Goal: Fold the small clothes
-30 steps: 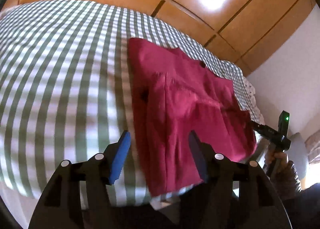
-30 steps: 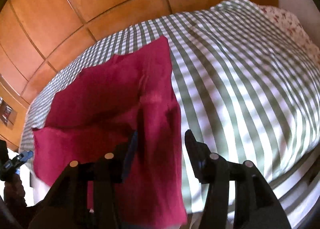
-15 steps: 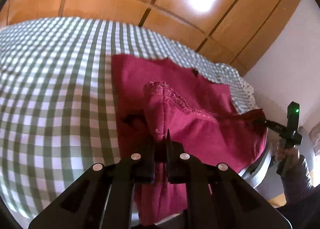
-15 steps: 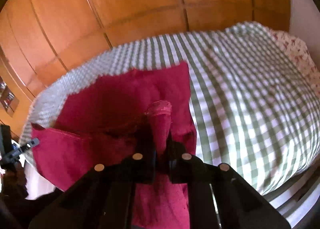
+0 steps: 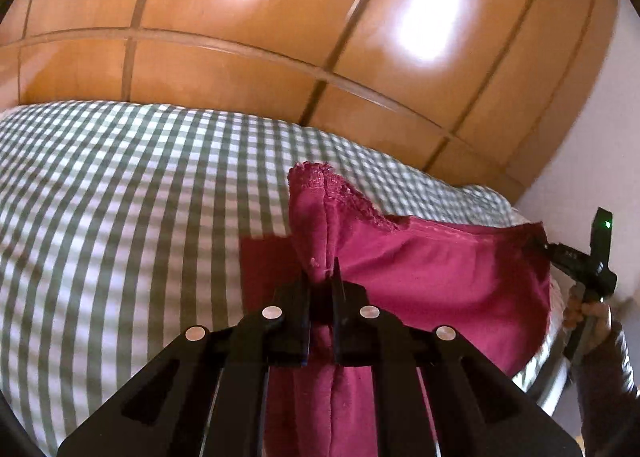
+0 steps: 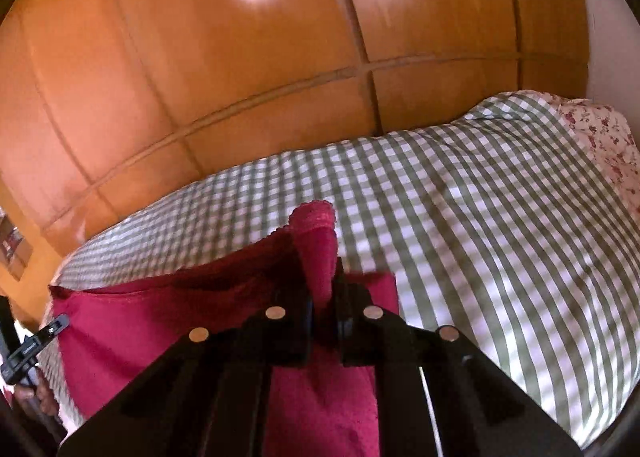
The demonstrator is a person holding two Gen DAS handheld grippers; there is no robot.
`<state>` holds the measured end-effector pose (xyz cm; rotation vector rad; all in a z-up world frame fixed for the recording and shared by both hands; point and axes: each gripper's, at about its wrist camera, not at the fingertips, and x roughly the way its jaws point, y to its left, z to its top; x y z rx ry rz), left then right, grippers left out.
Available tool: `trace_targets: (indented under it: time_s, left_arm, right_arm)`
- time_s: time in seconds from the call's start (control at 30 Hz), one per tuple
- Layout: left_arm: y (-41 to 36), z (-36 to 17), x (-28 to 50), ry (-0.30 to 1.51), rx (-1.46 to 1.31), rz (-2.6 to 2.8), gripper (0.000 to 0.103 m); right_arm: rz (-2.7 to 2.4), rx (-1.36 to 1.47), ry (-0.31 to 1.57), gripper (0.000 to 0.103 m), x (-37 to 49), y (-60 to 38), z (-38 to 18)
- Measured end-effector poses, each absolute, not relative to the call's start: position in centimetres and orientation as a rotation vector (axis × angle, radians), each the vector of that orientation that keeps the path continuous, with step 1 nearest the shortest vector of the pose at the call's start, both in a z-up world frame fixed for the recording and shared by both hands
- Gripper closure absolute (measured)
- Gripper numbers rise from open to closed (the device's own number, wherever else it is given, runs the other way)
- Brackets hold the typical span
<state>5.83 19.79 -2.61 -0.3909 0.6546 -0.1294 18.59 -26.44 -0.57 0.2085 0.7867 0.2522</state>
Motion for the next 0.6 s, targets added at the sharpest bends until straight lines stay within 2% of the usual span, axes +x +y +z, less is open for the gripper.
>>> trace_targets:
  time_s: [0.17,0.37,0.43,0.47,0.5,0.53,0.6]
  left_arm:
    - [19.4,-4.3,11.3,0.726,-0.340,-0.063,0.096]
    - [19.7,-9.2,15.3,0.909,-0.351,0.035,0.095]
    - [20.2,-8.9,14.6,0.901,-0.386,0.081,0.074]
    - [20.4,-8.6,14.3,0.899,-0.395,0.108,0.065]
    - [20.4,-7.9,13.8,0.887,-0.401,0.130,0.048]
    - [20.3,-7.2,13.1,0.859,-0.402,0.143,0.045]
    - [19.4,-5.2,11.2,0.780,-0.359,0.145,0.045]
  right_arm:
    - [0.165,0.190,0.856,0.096,23.4,-25.3,-4.8]
    - [0.115,0.147,0.952,0.094,25.5,-24.8,-10.4]
    - [0.128,0.149,0.931,0.085,25.2,-25.0,-9.9]
    - [0.134,0.135,0.912,0.077,24.8,-25.1,-9.3]
    - [0.135,0.108,0.887,0.071,24.2,-25.0,-8.5]
    - [0.138,0.085,0.863,0.068,23.5,-25.0,-7.7]
    - [0.165,0.069,0.826,0.059,21.7,-24.6,-6.3]
